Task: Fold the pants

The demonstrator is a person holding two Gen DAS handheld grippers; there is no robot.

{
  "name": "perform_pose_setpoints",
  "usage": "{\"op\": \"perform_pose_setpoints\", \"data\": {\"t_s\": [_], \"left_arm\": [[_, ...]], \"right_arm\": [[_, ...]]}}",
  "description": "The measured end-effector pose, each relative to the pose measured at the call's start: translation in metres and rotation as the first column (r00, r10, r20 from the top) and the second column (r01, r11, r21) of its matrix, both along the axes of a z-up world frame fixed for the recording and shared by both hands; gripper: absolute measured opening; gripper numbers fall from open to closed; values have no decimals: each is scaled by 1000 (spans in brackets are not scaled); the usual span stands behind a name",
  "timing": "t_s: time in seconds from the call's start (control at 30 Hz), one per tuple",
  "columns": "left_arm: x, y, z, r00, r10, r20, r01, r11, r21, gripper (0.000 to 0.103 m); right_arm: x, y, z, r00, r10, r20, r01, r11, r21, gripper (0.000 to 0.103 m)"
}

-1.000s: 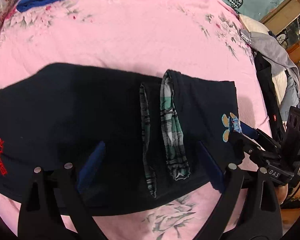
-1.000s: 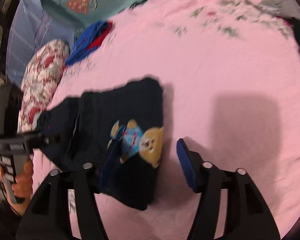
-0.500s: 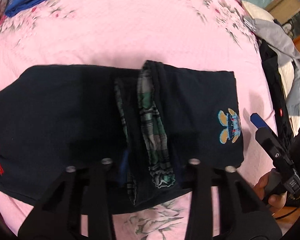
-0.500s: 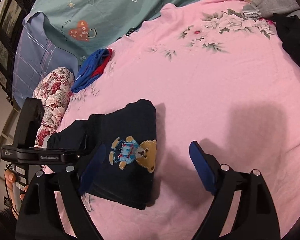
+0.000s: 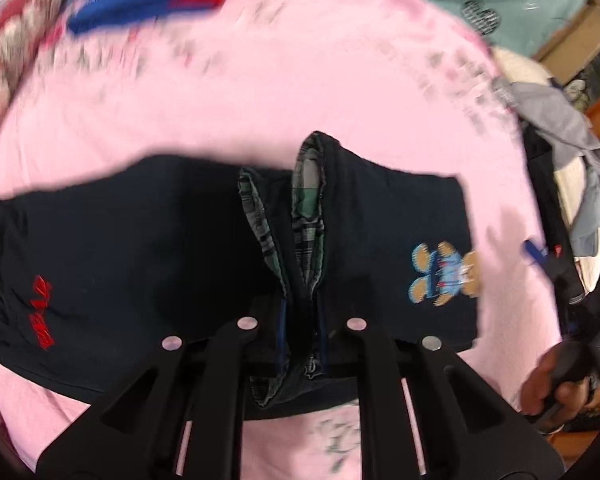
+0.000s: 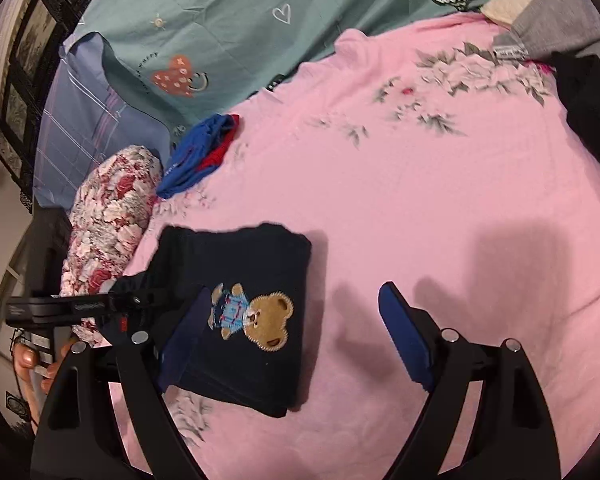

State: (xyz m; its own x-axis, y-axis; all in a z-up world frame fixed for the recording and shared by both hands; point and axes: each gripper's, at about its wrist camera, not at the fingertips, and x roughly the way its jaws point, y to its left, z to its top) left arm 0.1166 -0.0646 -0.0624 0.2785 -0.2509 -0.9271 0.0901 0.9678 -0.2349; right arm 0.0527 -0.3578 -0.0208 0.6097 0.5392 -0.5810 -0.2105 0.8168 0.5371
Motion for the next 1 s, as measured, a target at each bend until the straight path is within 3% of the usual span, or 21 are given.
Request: {"op": "perform_pose_setpoints", "data": {"t_s": [0.03,0.07,0.13,0.2,0.3,0.33,0.4,0.43,0.5,0.63,0.7,0.73,0.8,0.87,0.93,0.97,1.0], "left_arm": [[2,4,-12,1000,9,-28,-9,1000,2,14],[2,10,-19,999,23,-24,-23,999,-24,15],[-1,13,-16,1000,24,-15,-24,999,-34,20],[-3,18,-10,1000,27,-10,-27,999,-18,33],[-8,27,-1,999,40,16,-39,999,-15,48],[-9,30,2,998,49,25,-49,999,-18,52],[-12,36,9,997,68,47,-66,997,-42,60],[-14,33,13,997,64,53,-61,997,-49,62],[-13,31,15,997,46,66,-42,997,-61,71],[-3,23,-3,999,22,25,-21,999,-35,72],[3,19,-17,999,33,2,-33,999,-14,71],[3,17,-18,999,33,13,-33,999,-7,71],[-3,14,-11,1000,19,24,-19,1000,5,71],[-8,15,-4,999,12,30,-11,999,-35,72],[-10,18,-4,998,31,52,-30,999,-15,77],[-9,20,-6,997,47,59,-48,999,16,78],[-7,22,-12,997,57,46,-59,997,44,78]], "right_arm": [[5,5,3,1000,13,2,-13,1000,8,77],[5,5,3,1000,13,2,-13,1000,8,63],[21,18,3,999,38,-37,-38,999,10,48],[40,35,0,994,82,-68,-82,997,-1,34],[77,59,-21,974,145,-177,-151,988,-19,28],[84,62,-30,970,129,-206,-142,988,-53,14],[93,63,-41,973,108,-203,-123,990,-67,13],[92,62,-39,973,110,-204,-123,991,-55,18],[79,51,-26,973,127,-190,-123,992,34,19],[31,30,-10,973,170,-156,-156,983,102,19],[11,34,-29,951,211,-227,-196,977,86,18],[5,39,-46,936,207,-285,-206,978,33,13],[-4,37,-56,947,180,-266,-184,983,9,14],[-7,35,-42,955,167,-247,-167,986,23,18],[-11,37,-22,970,186,-155,-180,982,54,28],[-11,41,-15,975,187,-118,-183,982,45,41],[-9,44,-16,977,179,-115,-178,984,23,47]]}}
